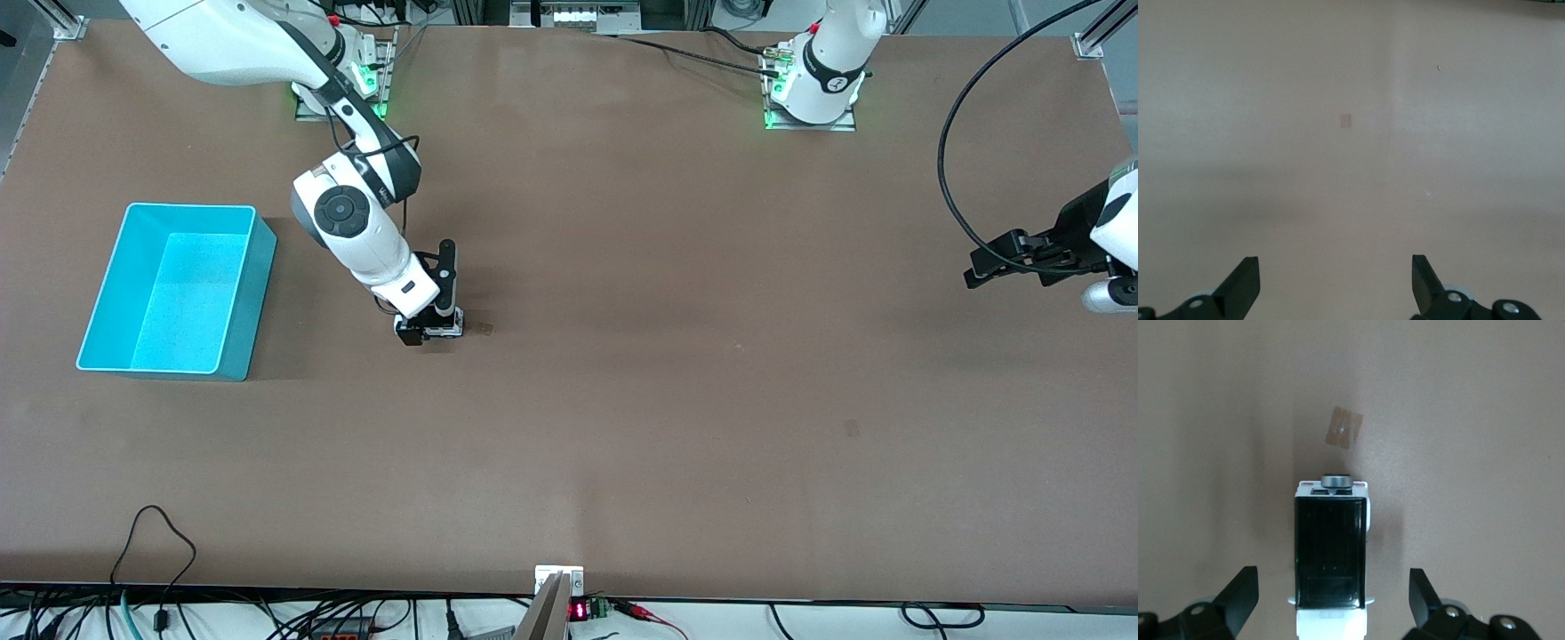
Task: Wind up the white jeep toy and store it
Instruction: 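Close the right gripper on the jeep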
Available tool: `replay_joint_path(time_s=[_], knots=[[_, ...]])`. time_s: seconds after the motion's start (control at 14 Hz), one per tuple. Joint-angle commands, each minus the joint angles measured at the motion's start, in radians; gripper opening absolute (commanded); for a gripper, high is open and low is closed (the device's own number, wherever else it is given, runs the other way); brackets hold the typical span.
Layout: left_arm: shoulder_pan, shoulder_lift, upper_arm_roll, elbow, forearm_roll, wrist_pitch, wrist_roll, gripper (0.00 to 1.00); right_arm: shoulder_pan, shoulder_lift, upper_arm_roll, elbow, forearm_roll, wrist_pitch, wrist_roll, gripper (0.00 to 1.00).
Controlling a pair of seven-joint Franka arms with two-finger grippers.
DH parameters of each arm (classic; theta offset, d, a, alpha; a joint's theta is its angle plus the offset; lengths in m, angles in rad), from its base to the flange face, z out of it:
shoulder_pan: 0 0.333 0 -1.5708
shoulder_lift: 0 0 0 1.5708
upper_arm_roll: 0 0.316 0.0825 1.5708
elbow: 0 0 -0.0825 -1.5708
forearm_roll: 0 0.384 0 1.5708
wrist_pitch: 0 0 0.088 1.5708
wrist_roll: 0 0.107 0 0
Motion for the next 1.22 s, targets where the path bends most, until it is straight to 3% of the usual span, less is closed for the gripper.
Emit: replay_joint_path(time_s=[0.0, 0.36, 0.5, 0.57, 0.64, 0.72, 1.0, 1.15], knots=[[-0.001, -0.012, 0.004, -0.005, 0.017, -0.01, 0.007, 1.0, 0.023, 0.037, -0.019, 0.024, -0.021, 0.026, 0.001, 1.0], [-0.001, -0.012, 0.004, -0.003, 0.018, -0.004, 0.007, 1.0, 0.058, 0.088, -0.062, 0.039, -0.041, 0.043, 0.009, 0.98], [-0.001, -0.013, 0.001, -0.003, 0.018, 0.01, 0.007, 1.0, 0.058, 0.092, -0.063, 0.039, -0.061, 0.054, 0.009, 0.91], [-0.003, -0.015, 0.001, -0.003, 0.017, 0.01, 0.007, 1.0, 0.058, 0.095, -0.065, 0.041, -0.062, 0.055, 0.009, 0.77], [-0.003, -0.015, 0.001, -0.005, 0.012, 0.008, 0.007, 1.0, 0.058, 0.095, -0.063, 0.042, -0.061, 0.055, 0.012, 0.42], [-0.001, -0.015, 0.001, -0.003, 0.012, 0.008, 0.007, 1.0, 0.058, 0.095, -0.065, 0.045, -0.058, 0.052, 0.051, 0.24], [-0.003, -0.018, -0.001, 0.0, 0.009, 0.005, 0.009, 1.0, 0.072, 0.094, -0.065, 0.047, -0.059, 0.043, 0.196, 0.0], [-0.003, -0.021, -0.002, 0.001, 0.006, -0.001, 0.009, 1.0, 0.072, 0.091, -0.065, 0.047, -0.061, 0.043, 0.222, 0.0]])
